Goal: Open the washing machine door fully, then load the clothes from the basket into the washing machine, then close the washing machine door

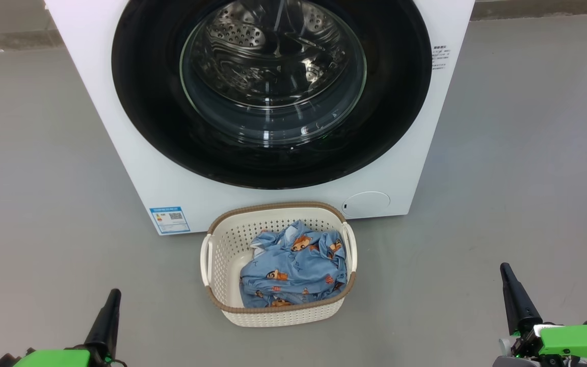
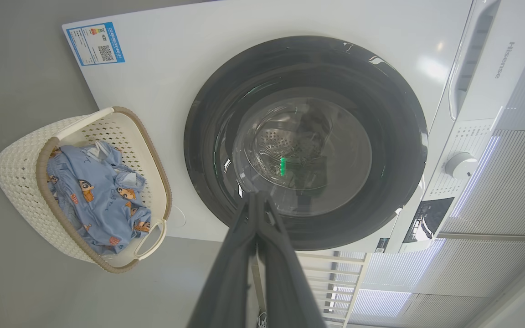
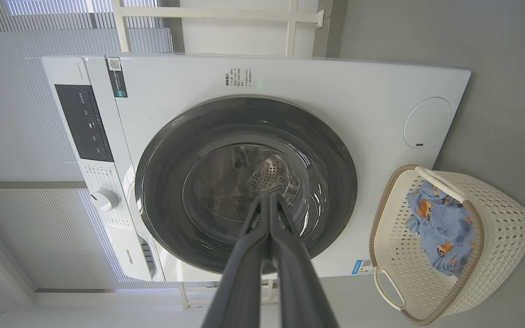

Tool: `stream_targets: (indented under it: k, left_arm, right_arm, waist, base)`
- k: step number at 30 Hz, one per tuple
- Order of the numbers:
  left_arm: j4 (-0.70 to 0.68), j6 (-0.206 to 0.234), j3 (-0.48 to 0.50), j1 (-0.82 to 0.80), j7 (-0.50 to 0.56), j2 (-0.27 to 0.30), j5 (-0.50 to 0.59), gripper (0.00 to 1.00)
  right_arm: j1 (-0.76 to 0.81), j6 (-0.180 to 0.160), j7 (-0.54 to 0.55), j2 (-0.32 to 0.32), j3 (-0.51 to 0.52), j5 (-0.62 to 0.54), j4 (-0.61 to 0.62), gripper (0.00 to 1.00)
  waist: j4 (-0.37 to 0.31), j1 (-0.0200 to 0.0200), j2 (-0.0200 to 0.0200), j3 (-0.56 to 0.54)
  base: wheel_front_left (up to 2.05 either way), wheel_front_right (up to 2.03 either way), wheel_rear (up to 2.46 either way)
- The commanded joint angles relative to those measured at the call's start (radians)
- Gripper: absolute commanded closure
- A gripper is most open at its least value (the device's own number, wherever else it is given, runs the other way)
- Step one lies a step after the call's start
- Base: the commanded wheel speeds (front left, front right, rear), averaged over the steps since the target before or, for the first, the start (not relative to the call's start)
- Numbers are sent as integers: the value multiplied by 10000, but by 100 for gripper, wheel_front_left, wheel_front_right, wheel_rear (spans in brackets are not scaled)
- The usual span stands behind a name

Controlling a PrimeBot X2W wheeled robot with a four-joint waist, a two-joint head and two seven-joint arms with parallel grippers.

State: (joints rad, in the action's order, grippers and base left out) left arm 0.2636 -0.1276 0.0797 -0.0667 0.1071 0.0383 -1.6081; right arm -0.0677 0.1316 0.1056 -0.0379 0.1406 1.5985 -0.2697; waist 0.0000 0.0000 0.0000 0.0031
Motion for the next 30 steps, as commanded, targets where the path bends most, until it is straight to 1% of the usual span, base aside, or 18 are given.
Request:
stream_targets:
  k: [1,25,26,30]
  left_arm:
    - [-187,-31,339,-413,59,120,-7,100]
    - [-187,-31,339,-413,59,120,-7,100]
    - [2,0,-2,0,0,0,0,0]
    - [356,11,-51,254,-9,-138,4,0]
  right_arm:
    - [-402,-9,73,-123,-273,104,250,100]
    - [-402,-9,73,-123,-273,104,250,100]
    - [1,0,0,0,0,0,-4,0]
    - [233,0,-20,92,0,-21,-396,0]
  waist:
    - [0,0,0,0]
    - [0,0,0,0]
    - [0,0,0,0]
    - [0,0,0,3]
  base:
    - [0,0,0]
    - [0,0,0]
    - [0,0,0]
    - [0,0,0]
